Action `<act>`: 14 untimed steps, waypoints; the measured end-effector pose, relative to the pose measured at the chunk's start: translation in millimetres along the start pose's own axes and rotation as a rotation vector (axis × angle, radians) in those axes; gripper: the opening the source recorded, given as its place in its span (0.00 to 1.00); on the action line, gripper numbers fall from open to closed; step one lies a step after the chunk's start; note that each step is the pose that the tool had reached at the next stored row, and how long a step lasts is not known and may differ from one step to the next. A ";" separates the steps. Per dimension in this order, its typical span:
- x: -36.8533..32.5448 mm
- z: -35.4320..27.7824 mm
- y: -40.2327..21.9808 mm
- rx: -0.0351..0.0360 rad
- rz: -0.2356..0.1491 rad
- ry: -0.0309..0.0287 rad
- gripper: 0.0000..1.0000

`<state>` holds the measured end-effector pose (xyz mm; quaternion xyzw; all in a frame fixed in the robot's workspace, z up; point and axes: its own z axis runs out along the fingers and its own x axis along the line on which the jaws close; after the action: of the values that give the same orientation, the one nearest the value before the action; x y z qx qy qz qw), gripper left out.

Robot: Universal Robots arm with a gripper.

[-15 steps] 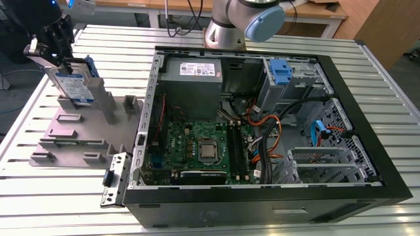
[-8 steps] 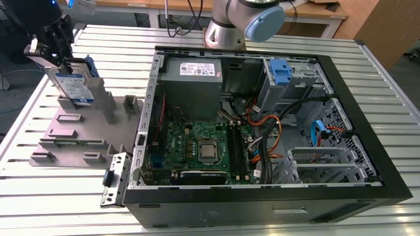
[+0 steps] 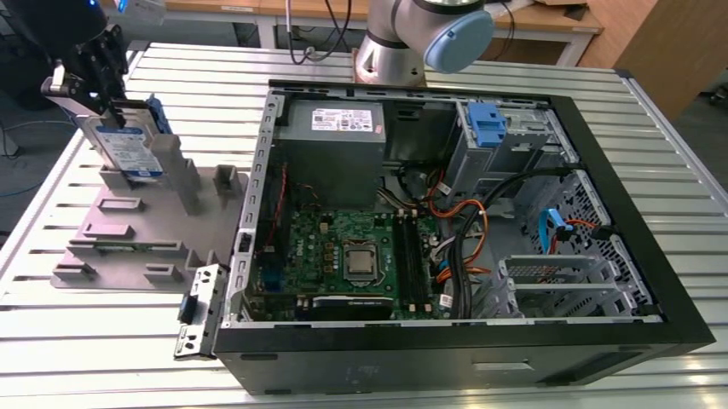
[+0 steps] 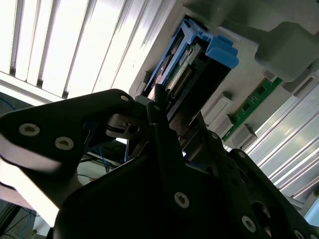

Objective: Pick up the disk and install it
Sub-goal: 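Pick up the disk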

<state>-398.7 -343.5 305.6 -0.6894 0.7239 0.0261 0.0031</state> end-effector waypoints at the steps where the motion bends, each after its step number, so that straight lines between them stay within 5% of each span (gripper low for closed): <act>1: 0.0 -0.1 0.0 -0.0001 0.000 0.0000 0.35; 10: 0.0 -0.5 0.0 -0.0001 0.000 0.0001 0.35; 14: -0.3 -6.9 0.2 -0.0002 0.000 0.0001 0.35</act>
<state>-398.7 -343.5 312.5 -0.6893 0.7240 0.0261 0.0031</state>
